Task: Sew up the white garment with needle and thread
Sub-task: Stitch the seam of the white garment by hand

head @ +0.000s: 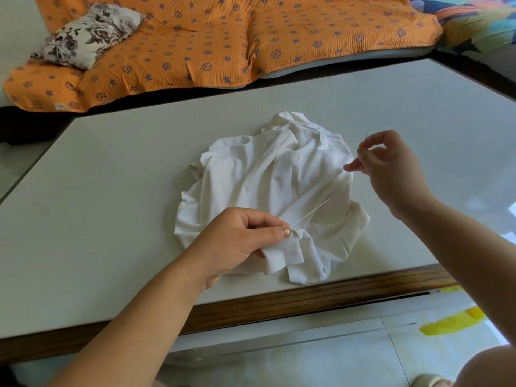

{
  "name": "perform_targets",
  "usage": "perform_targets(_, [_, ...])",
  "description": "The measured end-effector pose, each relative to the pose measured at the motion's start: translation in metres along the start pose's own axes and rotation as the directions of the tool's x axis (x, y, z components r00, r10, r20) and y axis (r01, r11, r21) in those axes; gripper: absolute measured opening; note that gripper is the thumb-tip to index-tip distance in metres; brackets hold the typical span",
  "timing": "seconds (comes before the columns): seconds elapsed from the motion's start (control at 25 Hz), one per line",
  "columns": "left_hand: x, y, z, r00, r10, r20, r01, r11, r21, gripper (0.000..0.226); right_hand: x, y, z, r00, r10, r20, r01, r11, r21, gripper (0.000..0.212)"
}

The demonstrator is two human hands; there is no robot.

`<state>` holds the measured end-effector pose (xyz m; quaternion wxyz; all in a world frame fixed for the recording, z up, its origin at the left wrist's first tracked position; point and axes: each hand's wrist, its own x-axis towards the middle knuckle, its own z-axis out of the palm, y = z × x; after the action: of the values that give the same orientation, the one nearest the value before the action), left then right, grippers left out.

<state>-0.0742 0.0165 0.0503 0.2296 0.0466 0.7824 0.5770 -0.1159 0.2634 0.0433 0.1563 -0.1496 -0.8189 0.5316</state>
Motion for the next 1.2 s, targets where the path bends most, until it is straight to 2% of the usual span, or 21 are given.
perform_targets(0.04, [0.0, 0.0, 0.0, 1.0, 0.004, -0.001, -0.004, 1.0, 0.0, 0.01, -0.007, -0.006, 0.002, 0.999, 0.009, 0.048, -0.009, 1.0, 0.006, 0.006])
perform_targets(0.12, [0.001, -0.001, -0.001, 1.0, 0.017, -0.015, -0.018, 1.0, -0.004, 0.008, -0.026, -0.021, 0.005, 0.971, 0.038, 0.236, -0.059, 0.995, 0.082, 0.007])
perform_targets(0.24, [0.002, -0.002, 0.0, 0.998, 0.039, -0.058, -0.039, 0.999, -0.01, 0.006, -0.064, -0.04, 0.013, 0.84, 0.074, 0.537, -0.156, 0.982, 0.108, 0.008])
perform_targets(0.32, [0.002, -0.001, 0.0, 0.996, 0.056, -0.064, -0.056, 0.998, 0.009, 0.006, -0.084, -0.042, 0.015, 0.785, 0.065, 0.616, -0.169, 0.979, 0.113, 0.008])
perform_targets(0.52, [-0.001, 0.002, -0.005, 0.995, 0.084, -0.057, -0.08, 0.995, 0.058, 0.008, -0.087, -0.037, 0.011, 0.817, 0.061, 0.574, -0.125, 0.989, 0.074, 0.003])
perform_targets(0.76, [-0.002, 0.001, -0.006, 0.987, 0.147, -0.063, -0.136, 0.978, 0.159, 0.008, -0.089, -0.039, 0.007, 0.817, 0.089, 0.569, -0.103, 0.995, -0.008, 0.009])
perform_targets(0.92, [-0.001, 0.002, -0.01, 0.984, 0.161, -0.074, -0.148, 0.977, 0.151, 0.009, -0.087, -0.038, 0.005, 0.795, 0.104, 0.597, -0.05, 0.993, -0.105, 0.01])
perform_targets(1.2, [-0.001, 0.001, -0.012, 0.987, 0.144, -0.063, -0.136, 0.983, 0.126, 0.011, -0.086, -0.038, 0.005, 0.781, 0.078, 0.62, -0.025, 0.995, -0.094, 0.014])
